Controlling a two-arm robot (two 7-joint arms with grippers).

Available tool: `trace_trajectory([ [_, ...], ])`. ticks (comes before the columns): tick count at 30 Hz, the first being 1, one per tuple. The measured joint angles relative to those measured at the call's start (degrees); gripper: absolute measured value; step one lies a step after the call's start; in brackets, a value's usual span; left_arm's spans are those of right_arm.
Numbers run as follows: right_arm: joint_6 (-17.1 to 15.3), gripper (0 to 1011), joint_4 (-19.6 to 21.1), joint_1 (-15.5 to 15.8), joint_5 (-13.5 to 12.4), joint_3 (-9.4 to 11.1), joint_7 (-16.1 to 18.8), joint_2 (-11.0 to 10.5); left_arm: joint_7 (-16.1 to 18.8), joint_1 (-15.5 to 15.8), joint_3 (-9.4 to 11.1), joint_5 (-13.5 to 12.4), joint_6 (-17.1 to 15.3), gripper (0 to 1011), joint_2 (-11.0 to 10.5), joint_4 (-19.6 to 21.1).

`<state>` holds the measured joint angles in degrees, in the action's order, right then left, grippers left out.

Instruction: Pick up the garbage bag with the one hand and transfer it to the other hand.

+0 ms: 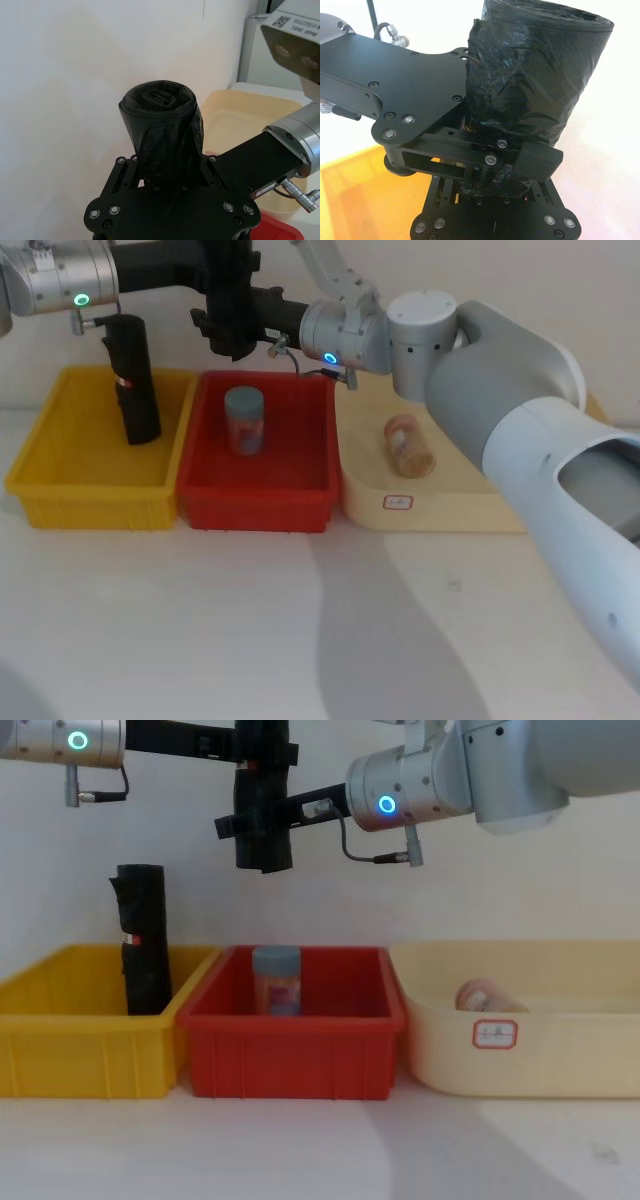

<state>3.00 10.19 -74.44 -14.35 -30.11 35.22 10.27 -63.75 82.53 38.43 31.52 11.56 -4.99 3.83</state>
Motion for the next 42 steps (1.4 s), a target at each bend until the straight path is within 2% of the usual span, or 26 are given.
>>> trace_trajectory([
  [5, 0.1, 568, -0.2, -0.1, 0.0, 0.0, 0.1, 0.1, 0.0, 0.0, 0.0, 0.0, 0.0, 414, 0.0, 0.0],
  [12, 0.0, 568, 0.4, 0.1, 0.1, 0.0, 0.0, -0.1, 0.0, 0.0, 0.0, 0.0, 0.0, 639, 0.0, 0.0],
  [15, -0.6, 568, 1.8, 0.7, 0.2, 0.0, -0.4, -0.4, 0.0, 0.0, 0.0, 0.0, 0.0, 716, 0.0, 0.0],
  [16, -1.0, 568, 2.5, 1.0, 0.3, 0.0, -0.8, -0.7, 0.0, 0.0, 0.0, 0.0, 0.0, 774, 0.0, 0.0],
  [19, -1.9, 568, 4.0, 1.6, 0.5, -0.1, -1.6, -1.2, 0.0, 0.0, 0.0, 0.0, 0.0, 827, 0.0, 0.0],
  [20, -2.5, 568, 5.1, 2.0, 0.7, 0.0, -2.2, -1.6, 0.0, 0.0, 0.0, 0.0, 0.0, 882, 0.0, 0.0],
  [24, -4.0, 568, 7.2, 2.7, 1.0, 0.1, -3.9, -2.5, 0.0, 0.0, 0.0, 0.0, 0.0, 977, 0.0, 0.0],
  [36, -9.3, 568, 12.8, 4.0, 2.3, 1.0, -10.3, -5.5, 0.0, 0.0, 0.0, 0.0, 0.0, 1001, 0.0, 0.0],
  [42, -14.3, 568, 19.4, 6.5, 3.3, 1.7, -15.0, -8.2, 0.0, 0.0, 0.0, 0.0, 0.0, 1001, 0.0, 0.0],
])
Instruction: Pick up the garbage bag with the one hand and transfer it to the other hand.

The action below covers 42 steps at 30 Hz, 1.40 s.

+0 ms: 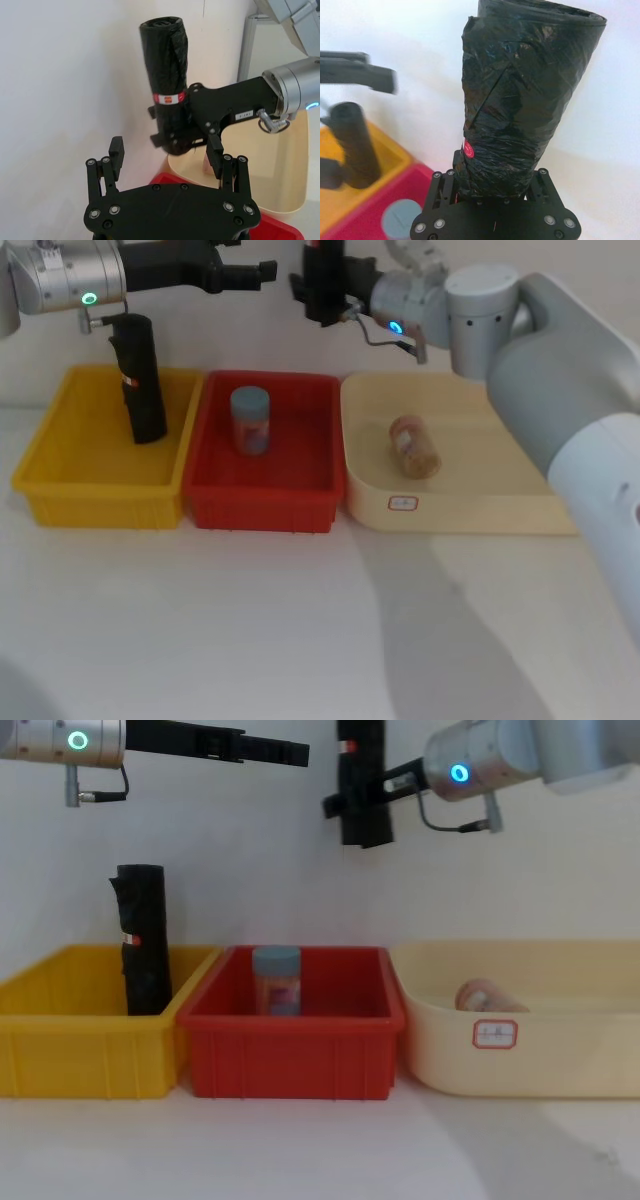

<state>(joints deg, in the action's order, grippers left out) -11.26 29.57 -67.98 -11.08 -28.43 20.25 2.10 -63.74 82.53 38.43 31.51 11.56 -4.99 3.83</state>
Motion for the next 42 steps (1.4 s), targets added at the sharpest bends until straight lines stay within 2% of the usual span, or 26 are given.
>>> trace_trajectory([
  [6, -5.4, 568, 7.7, 3.3, 0.9, 0.7, -4.1, -2.7, 0.0, 0.0, 0.0, 0.0, 0.0, 1002, 0.0, 0.0],
  [8, -8.8, 568, 13.8, 6.2, 1.4, 1.1, -6.4, -4.7, 0.0, 0.0, 0.0, 0.0, 0.0, 1001, 0.0, 0.0],
  [10, -9.7, 568, 15.3, 6.9, 1.6, 1.2, -6.9, -5.1, 0.0, 0.0, 0.0, 0.0, 0.0, 1001, 0.0, 0.0],
  [13, -14.4, 568, 24.1, 11.0, 2.4, 1.7, -9.6, -7.9, 0.0, 0.0, 0.0, 0.0, 0.0, 1001, 0.0, 0.0],
  [15, -16.4, 568, 27.6, 12.6, 2.8, 1.9, -10.6, -9.1, 0.0, 0.0, 0.0, 0.0, 0.0, 1001, 0.0, 0.0],
  [16, -18.1, 568, 31.5, 14.3, 3.2, 2.0, -11.3, -10.4, 0.0, 0.0, 0.0, 0.0, 0.0, 1001, 0.0, 0.0],
  [18, -20.0, 568, 34.9, 15.9, 3.5, 2.2, -12.1, -11.6, 0.0, 0.0, 0.0, 0.0, 0.0, 1001, 0.0, 0.0],
  [19, -21.5, 568, 38.0, 17.2, 3.9, 2.3, -12.6, -12.7, 0.0, 0.0, 0.0, 0.0, 0.0, 1001, 0.0, 0.0],
  [26, -26.8, 568, 49.3, 22.2, 4.8, 2.9, -13.8, -17.1, 0.0, 0.0, 0.0, 0.0, 0.0, 1001, 0.0, 0.0],
  [33, -28.9, 568, 53.6, 24.0, 5.1, 2.9, -13.5, -19.3, 0.0, 0.0, 0.0, 0.0, 0.0, 1001, 0.0, 0.0],
  [37, -29.0, 568, 53.5, 23.9, 5.2, 2.6, -12.7, -19.7, 0.0, 0.0, 0.0, 0.0, 0.0, 1001, 0.0, 0.0],
  [42, -29.0, 568, 51.0, 22.5, 5.5, 2.0, -11.8, -19.6, 0.0, 0.0, 0.0, 0.0, 0.0, 1001, 0.0, 0.0],
])
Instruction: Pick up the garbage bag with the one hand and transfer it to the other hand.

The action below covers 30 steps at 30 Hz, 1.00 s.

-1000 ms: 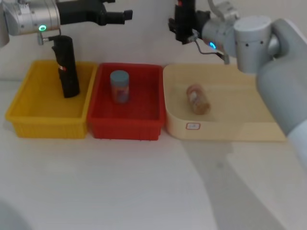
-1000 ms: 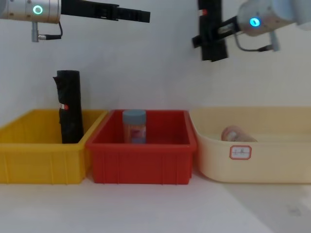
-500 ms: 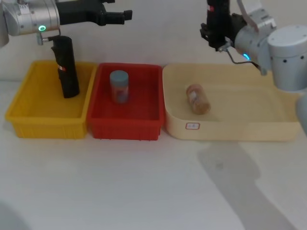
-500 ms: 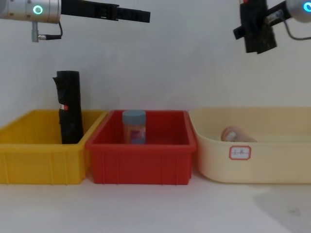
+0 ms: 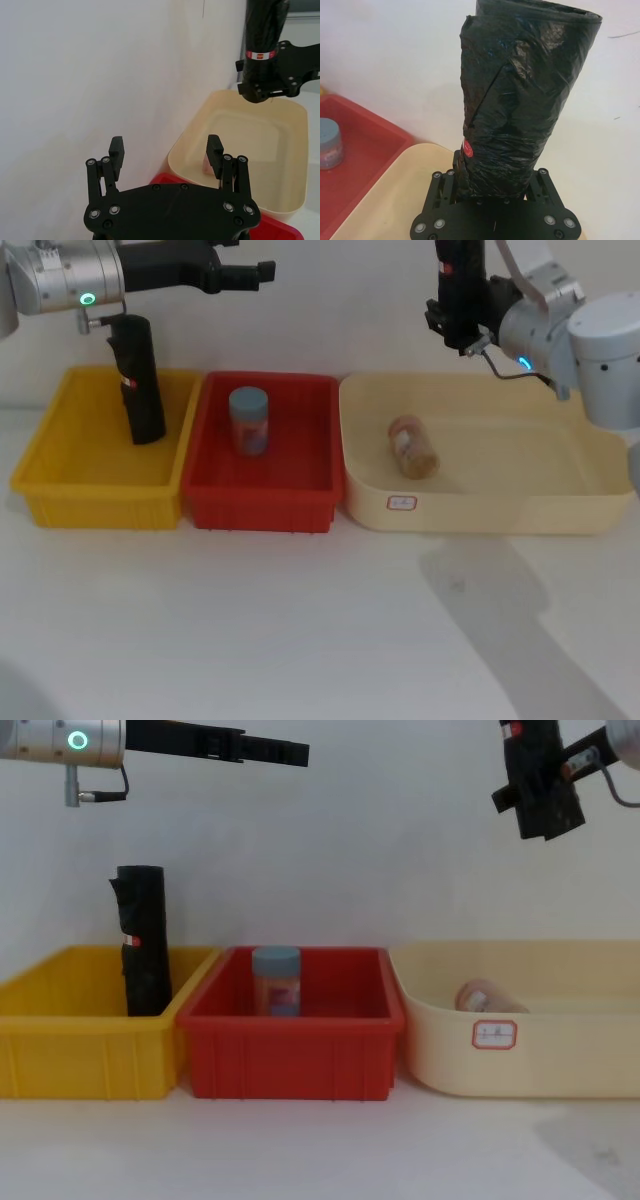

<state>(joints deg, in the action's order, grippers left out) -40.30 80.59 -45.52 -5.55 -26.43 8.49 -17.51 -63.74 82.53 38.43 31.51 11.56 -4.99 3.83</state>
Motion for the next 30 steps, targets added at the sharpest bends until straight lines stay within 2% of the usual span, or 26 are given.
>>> trace_trajectory([
  [12, -1.3, 572, -5.9, -3.2, 1.5, -1.1, 0.0, 1.6, 0.0, 0.0, 0.0, 0.0, 0.0, 1001, 0.0, 0.0],
  [21, -2.0, 848, -8.1, -4.4, 2.3, -1.5, -0.3, 2.2, 0.0, 0.0, 0.0, 0.0, 0.0, 1001, 0.0, 0.0],
  [22, -2.0, 848, -8.3, -4.6, 2.4, -1.6, -0.4, 2.3, 0.0, 0.0, 0.0, 0.0, 0.0, 1001, 0.0, 0.0],
  [23, -2.1, 899, -8.5, -4.6, 2.4, -1.6, -0.4, 2.3, 0.0, 0.0, 0.0, 0.0, 0.0, 1001, 0.0, 0.0],
  [27, -2.2, 987, -8.9, -4.9, 2.6, -1.7, -0.5, 2.4, 0.0, 0.0, 0.0, 0.0, 0.0, 1001, 0.0, 0.0],
  [30, -2.3, 1001, -9.1, -5.0, 2.7, -1.8, -0.5, 2.5, 0.0, 0.0, 0.0, 0.0, 0.0, 1001, 0.0, 0.0],
])
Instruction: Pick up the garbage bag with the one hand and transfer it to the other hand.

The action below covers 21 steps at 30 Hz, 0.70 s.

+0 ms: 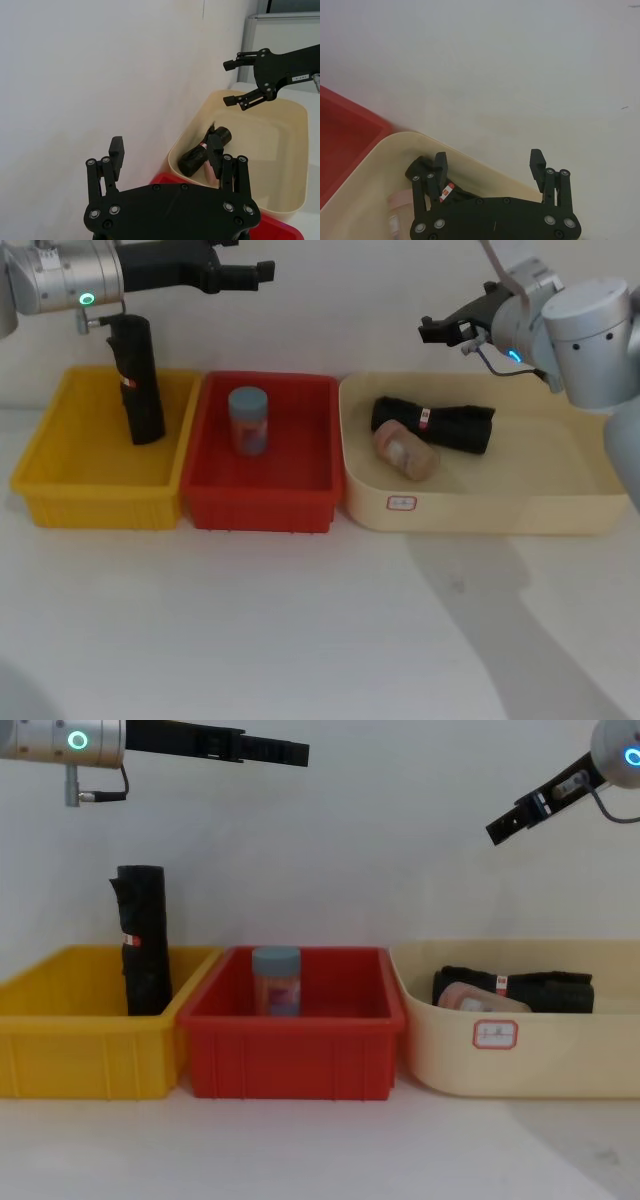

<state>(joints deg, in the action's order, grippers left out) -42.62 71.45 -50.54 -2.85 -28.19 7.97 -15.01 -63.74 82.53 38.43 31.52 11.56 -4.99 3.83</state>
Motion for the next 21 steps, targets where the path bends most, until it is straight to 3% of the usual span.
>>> trace_trajectory([
  [21, -0.2, 1002, -0.8, -0.4, 0.3, -0.2, -0.1, 0.2, 0.0, 0.0, 0.0, 0.0, 0.0, 1001, 0.0, 0.0],
])
